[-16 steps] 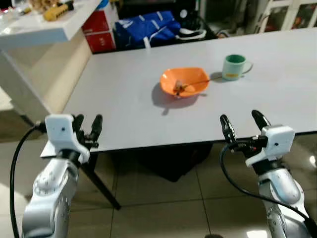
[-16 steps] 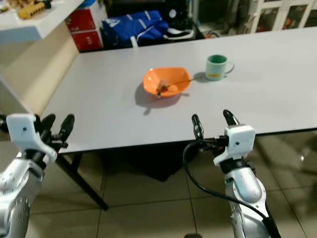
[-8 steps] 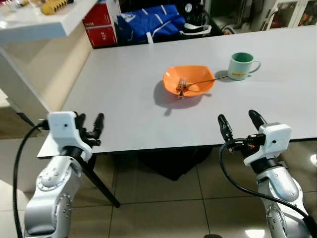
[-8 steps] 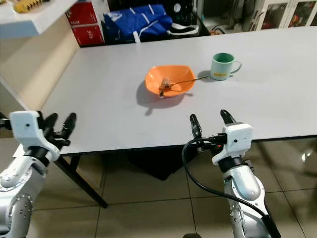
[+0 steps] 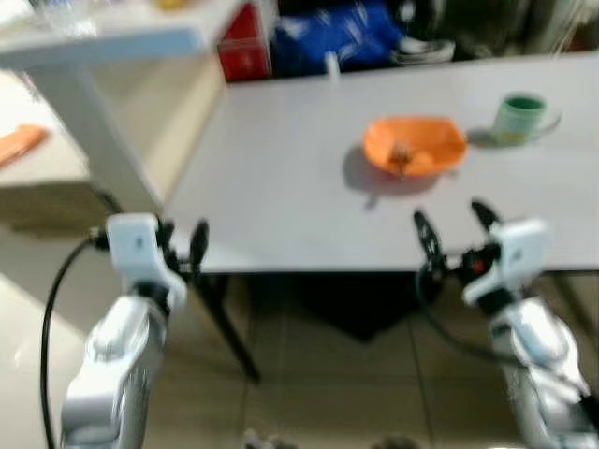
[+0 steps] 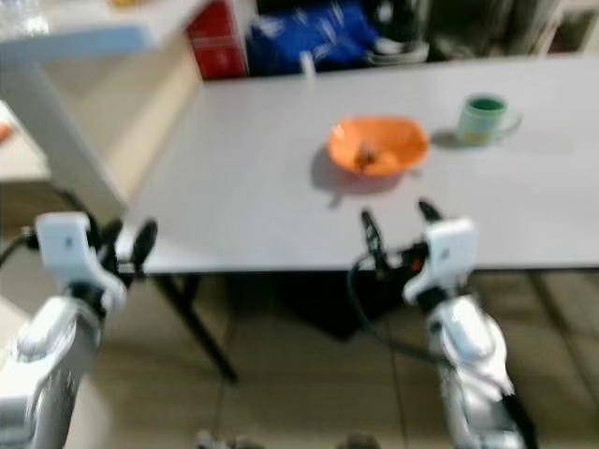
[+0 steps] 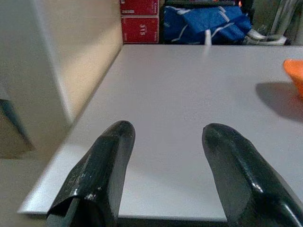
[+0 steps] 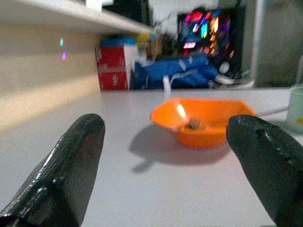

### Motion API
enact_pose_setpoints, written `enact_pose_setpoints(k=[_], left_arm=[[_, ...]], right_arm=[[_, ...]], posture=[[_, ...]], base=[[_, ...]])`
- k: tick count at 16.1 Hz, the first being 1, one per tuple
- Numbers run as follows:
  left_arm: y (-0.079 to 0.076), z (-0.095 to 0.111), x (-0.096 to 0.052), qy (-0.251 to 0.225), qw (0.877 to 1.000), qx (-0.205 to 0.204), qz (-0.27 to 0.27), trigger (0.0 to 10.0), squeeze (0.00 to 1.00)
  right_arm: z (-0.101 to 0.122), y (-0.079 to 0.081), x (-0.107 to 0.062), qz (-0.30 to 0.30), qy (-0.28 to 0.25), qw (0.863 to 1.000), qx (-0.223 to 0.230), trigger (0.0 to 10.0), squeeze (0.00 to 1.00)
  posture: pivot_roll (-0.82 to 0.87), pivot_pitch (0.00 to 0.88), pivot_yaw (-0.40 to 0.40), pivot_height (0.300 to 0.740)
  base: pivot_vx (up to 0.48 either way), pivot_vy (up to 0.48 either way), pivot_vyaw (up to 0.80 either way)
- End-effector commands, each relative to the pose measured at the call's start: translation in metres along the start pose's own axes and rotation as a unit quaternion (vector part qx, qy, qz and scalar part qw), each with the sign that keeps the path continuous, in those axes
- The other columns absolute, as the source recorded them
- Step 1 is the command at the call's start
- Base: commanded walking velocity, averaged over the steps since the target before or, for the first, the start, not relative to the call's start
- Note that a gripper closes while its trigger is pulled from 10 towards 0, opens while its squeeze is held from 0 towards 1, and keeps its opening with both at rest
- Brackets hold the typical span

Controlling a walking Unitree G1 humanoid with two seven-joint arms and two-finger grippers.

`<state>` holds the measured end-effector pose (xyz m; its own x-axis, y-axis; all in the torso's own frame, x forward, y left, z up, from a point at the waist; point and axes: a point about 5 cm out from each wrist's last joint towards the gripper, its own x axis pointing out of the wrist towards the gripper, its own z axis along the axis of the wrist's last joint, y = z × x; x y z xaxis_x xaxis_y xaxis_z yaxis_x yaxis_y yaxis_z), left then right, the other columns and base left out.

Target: Setting the table

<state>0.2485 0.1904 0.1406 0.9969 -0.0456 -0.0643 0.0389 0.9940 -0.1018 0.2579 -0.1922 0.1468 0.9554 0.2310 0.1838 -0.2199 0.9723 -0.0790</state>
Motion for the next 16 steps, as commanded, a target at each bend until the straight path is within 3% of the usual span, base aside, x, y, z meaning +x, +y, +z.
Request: enact_pose_setpoints(k=[1,5,7,10,13,16], left_arm=[[0.006,0.005,0.001,-0.009,1.000,0.015,0.010,10.0,0.00],[0.007,0.002,0.001,-0.006,1.000,0.017,0.007,10.0,0.00],[0.009,0.005,0.004,-0.029,0.999,0.018,0.007,10.0,0.00],[0.016,0.006,0.010,-0.078,0.996,0.045,0.018,10.0,0.00],[0.017,0.003,0.016,-0.078,0.994,0.076,0.015,10.0,0.00],[0.018,-0.001,0.022,-0.075,0.995,0.068,0.012,10.0,0.00]], right_arm=[[0.000,0.005,0.003,0.010,-0.001,1.000,0.009,10.0,0.00],[-0.008,0.013,-0.002,0.012,0.010,1.000,0.024,10.0,0.00],[-0.005,0.011,-0.004,0.006,-0.019,1.000,0.013,10.0,0.00],[-0.018,0.007,-0.004,-0.017,-0.032,0.999,0.007,10.0,0.00],[-0.027,0.013,-0.001,-0.024,-0.025,0.999,0.009,10.0,0.00],[-0.025,0.016,0.004,-0.020,-0.045,0.999,0.001,10.0,0.00]], posture=[[-0.22,0.000,0.116,0.740],[-0.22,0.000,0.117,0.740],[-0.23,0.000,0.118,0.740],[-0.22,0.000,0.112,0.740],[-0.23,0.000,0.111,0.740],[-0.23,0.000,0.120,0.740]], base=[[0.000,0.480,0.00],[0.000,0.480,0.00],[0.000,0.480,0.00],[0.000,0.480,0.00],[0.000,0.480,0.00],[0.000,0.480,0.00]])
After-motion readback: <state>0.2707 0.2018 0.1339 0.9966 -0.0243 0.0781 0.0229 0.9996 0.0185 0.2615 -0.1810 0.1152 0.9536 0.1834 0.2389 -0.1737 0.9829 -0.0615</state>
